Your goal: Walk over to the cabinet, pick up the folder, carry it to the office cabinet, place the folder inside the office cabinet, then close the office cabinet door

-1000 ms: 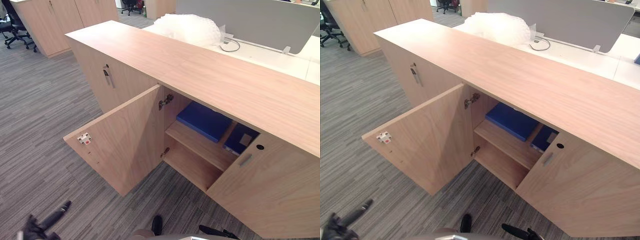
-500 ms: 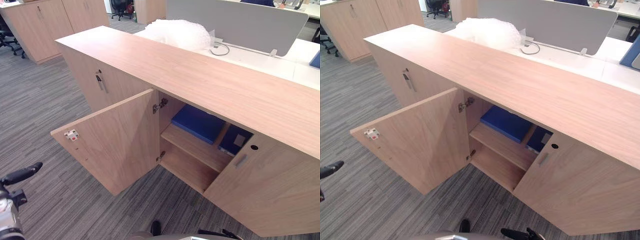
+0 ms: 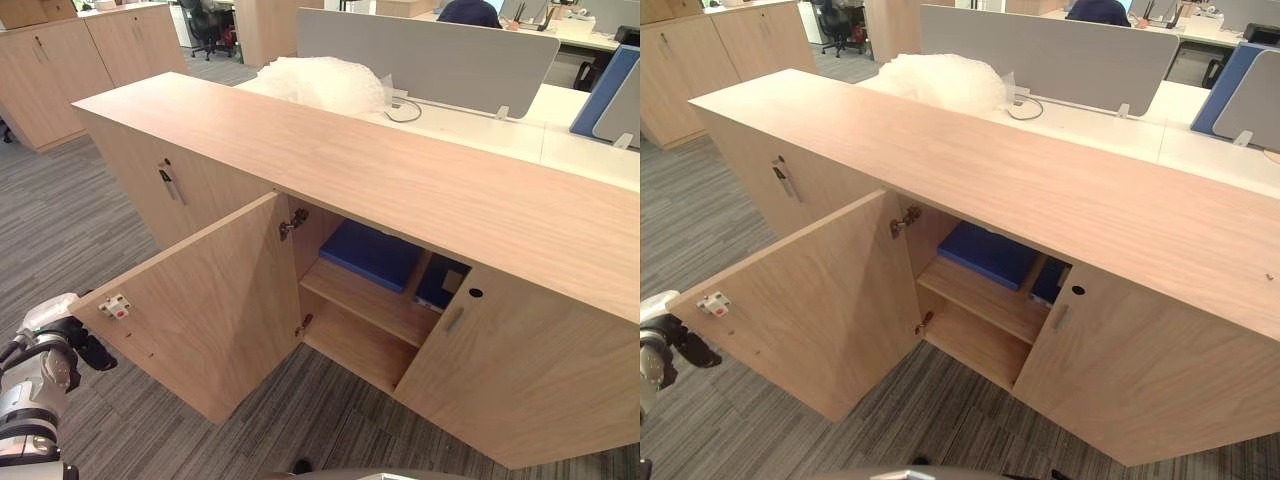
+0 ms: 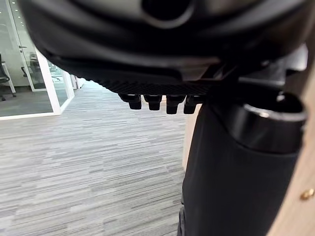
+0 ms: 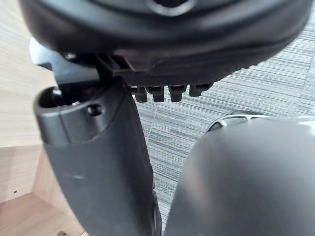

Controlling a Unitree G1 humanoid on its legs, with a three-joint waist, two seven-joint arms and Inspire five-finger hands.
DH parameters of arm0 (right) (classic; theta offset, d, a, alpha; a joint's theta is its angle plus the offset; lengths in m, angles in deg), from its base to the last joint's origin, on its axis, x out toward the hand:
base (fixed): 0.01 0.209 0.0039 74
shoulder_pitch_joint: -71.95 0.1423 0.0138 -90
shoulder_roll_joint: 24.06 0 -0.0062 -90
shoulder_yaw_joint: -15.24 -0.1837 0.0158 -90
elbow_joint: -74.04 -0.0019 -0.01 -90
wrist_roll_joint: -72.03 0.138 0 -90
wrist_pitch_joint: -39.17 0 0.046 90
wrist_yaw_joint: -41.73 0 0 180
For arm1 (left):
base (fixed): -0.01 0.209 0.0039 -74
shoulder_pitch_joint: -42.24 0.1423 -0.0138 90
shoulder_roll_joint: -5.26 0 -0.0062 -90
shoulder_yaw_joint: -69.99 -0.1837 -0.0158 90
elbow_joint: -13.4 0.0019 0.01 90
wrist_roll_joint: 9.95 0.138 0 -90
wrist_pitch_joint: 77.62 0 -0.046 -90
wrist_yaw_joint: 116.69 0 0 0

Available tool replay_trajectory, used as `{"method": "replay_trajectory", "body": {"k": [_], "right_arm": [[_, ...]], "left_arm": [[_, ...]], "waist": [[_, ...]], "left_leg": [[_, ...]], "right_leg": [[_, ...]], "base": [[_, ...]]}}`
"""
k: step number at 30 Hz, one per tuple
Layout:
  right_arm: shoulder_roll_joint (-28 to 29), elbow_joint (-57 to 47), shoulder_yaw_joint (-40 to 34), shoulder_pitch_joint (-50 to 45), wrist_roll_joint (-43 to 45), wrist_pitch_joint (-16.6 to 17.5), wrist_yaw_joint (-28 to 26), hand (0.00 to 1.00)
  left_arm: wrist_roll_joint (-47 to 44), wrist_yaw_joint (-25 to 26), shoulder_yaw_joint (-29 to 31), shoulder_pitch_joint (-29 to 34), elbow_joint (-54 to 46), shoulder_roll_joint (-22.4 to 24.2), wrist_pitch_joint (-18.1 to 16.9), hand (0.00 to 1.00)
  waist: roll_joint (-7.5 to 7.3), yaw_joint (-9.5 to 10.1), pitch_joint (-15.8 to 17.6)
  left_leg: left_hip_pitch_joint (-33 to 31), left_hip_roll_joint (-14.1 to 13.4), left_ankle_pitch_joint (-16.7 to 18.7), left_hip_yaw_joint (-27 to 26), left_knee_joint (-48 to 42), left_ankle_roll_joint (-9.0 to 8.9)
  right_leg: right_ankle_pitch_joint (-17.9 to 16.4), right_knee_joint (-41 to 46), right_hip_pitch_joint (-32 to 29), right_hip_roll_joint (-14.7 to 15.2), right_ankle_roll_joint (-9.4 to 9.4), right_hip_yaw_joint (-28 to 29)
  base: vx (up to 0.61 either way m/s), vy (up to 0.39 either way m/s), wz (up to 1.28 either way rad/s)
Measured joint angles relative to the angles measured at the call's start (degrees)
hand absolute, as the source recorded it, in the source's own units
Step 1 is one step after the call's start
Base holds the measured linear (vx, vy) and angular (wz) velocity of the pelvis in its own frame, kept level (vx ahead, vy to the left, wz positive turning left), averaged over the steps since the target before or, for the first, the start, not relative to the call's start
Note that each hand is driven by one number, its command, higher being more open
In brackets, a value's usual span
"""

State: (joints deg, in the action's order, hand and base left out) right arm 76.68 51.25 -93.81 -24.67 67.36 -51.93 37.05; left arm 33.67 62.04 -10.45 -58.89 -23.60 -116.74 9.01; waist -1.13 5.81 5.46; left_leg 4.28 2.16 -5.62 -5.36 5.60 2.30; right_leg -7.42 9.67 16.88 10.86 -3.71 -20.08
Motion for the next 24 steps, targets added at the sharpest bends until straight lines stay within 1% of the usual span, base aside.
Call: {"method": "replay_trajectory", "body": {"k": [4, 6, 10, 13, 14, 17, 19, 24], "right_arm": [[0.0, 0.0, 0.1, 0.2, 0.0, 0.1, -0.1, 1.00], [0.0, 0.0, 0.3, 0.2, 0.0, 0.1, -0.1, 1.00], [-0.2, 0.0, 1.7, 0.0, 0.0, 0.1, -0.2, 1.00], [-0.3, 0.0, 2.4, -0.2, 0.0, 0.1, -0.2, 1.00], [-0.3, -0.1, 2.4, -0.3, 0.0, 0.2, -0.3, 1.00], [-0.5, -0.2, 2.4, -0.4, 0.0, 0.2, -0.2, 1.00], [-1.0, -0.2, 2.4, -0.5, 0.0, 0.4, -0.2, 1.00], [-1.6, -0.3, 2.3, -0.5, 0.0, 0.4, -0.1, 1.00]], "left_arm": [[1.0, -0.2, -0.6, 0.0, 1.3, -0.5, -0.4, 1.00], [1.5, -0.3, -2.2, 0.0, 1.3, -1.5, -0.5, 1.00], [4.6, -0.3, -2.5, 0.0, 1.1, -2.2, -1.6, 1.00], [7.8, -0.3, -4.5, 0.3, 0.3, -2.3, -1.9, 1.00], [9.0, -0.4, -4.8, 1.1, -1.5, -2.3, -2.7, 1.00], [10.0, -0.3, -5.6, 1.5, -4.4, -2.4, -3.5, 1.00], [10.1, -0.3, -6.1, 1.5, -5.0, -2.5, -3.4, 1.00], [9.2, -0.2, -6.7, 1.9, -9.0, -2.5, -2.4, 1.00]], "waist": [[-0.02, 0.16, 0.0], [-0.03, 0.17, 0.0], [-0.04, 0.14, 0.0], [-0.13, 0.19, 0.0], [-0.44, 0.25, 0.2], [-1.15, 0.43, 0.7], [-1.47, 0.43, 0.9], [-2.17, 0.58, 1.8]], "left_leg": [[0.2, -0.1, -0.2, 0.0, 0.0, -0.34], [0.3, -0.1, -0.3, 0.1, 0.0, -0.47], [0.7, 0.1, -0.3, 0.2, 0.0, -0.74], [0.5, 0.3, -0.4, 0.2, 0.0, -0.67], [0.6, 0.5, -0.4, 0.2, 0.0, -0.68], [0.4, 0.9, -0.5, 0.0, 0.0, -0.66], [0.0, 1.3, -0.8, -0.1, 0.0, -0.60], [-0.5, 1.8, -1.0, -0.2, 0.0, -0.41]], "right_leg": [[-0.1, -0.5, 0.4, -0.2, -0.05, -0.1], [-0.2, -0.5, 0.6, -0.2, -0.11, -0.2], [-0.6, -0.8, 1.4, -0.1, -0.22, -0.6], [-1.3, -1.3, 1.8, 0.1, -0.35, -1.2], [-1.8, -1.9, 2.1, 0.2, -0.31, -1.6], [-2.5, -3.1, 2.6, 0.4, -0.43, -1.8], [-3.4, -4.0, 2.9, 0.7, -0.22, -2.1], [-3.7, -6.1, 3.7, 0.7, 0.08, -3.1]], "base": [[-0.02, -0.010, 0.00], [-0.04, -0.016, 0.01], [-0.06, -0.011, 0.03], [-0.07, -0.011, 0.01], [-0.07, -0.013, 0.00], [-0.07, -0.012, -0.02], [-0.07, -0.003, 0.02], [-0.04, 0.018, 0.09]]}}
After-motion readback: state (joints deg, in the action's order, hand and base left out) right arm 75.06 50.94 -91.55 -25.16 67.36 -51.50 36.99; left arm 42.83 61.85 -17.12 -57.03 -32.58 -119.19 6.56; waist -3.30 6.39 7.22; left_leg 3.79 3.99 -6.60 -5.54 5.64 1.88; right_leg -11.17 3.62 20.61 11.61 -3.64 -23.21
